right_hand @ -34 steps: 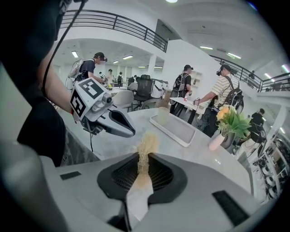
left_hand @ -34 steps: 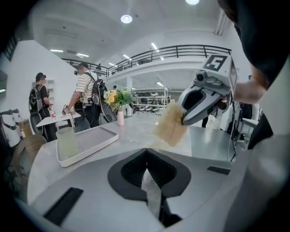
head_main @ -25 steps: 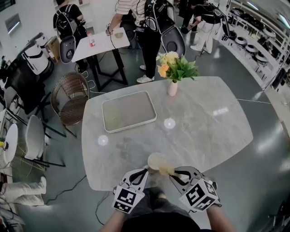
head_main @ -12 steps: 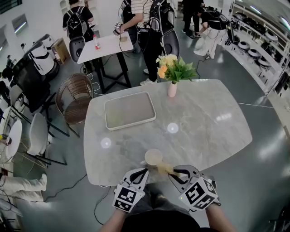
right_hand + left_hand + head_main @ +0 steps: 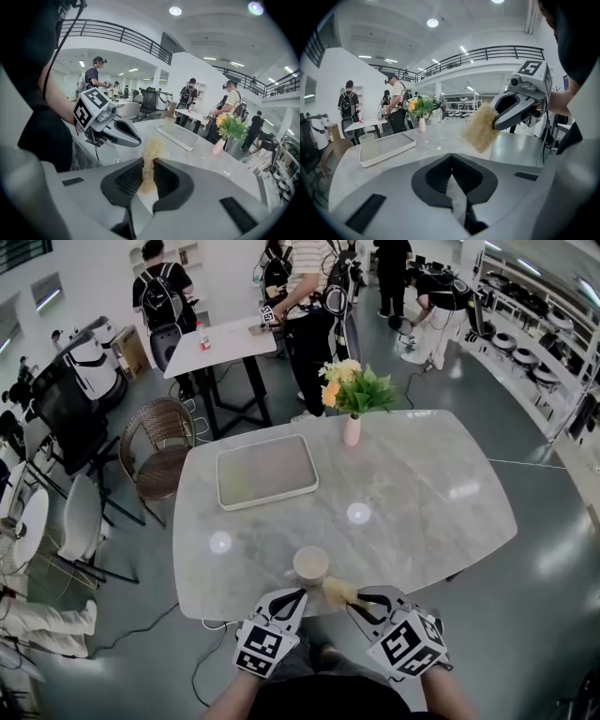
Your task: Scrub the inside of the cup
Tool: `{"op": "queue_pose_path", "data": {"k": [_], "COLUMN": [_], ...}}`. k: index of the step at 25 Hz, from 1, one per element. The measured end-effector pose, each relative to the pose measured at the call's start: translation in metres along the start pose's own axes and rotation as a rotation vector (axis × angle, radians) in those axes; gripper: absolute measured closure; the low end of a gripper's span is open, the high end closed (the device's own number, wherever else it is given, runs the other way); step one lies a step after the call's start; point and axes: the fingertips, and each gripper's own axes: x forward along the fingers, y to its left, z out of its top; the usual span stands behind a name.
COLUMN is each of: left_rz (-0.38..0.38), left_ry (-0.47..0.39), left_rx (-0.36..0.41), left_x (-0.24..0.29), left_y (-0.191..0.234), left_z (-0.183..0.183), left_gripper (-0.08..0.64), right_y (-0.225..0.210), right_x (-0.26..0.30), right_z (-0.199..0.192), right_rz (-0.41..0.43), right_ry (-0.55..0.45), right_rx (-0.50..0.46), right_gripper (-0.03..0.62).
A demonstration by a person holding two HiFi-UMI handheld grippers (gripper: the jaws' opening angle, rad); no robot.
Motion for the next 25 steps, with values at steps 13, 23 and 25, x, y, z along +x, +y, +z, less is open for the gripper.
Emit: {"op": "queue_pose_path", "data": {"k": [13, 23, 25], "left_rz": [0.003, -0.001, -0.01], "left_ry": [0.012, 0.031, 0.026], "left_rx": [0.047, 0.051, 0.053], "left_x": [-0.006, -0.009, -0.005], "left_y": [-0.011, -0.012, -0.013], "left_z": [0.001, -0.004, -0.001], "left_gripper": [0.548, 0.548, 0.548], "right_y": [0.011, 0.012, 0.01], "right_x": [-0.008, -0.009, -0.01], "right_z": [-0.008, -0.013, -0.015], "right_rz": [-0.014, -0.028, -0.039], "right_ry": [-0.036, -0.054, -0.053], "right_rx": [0.03, 0.067, 0.075], "right_gripper": [0.532, 0.532, 0.532]}}
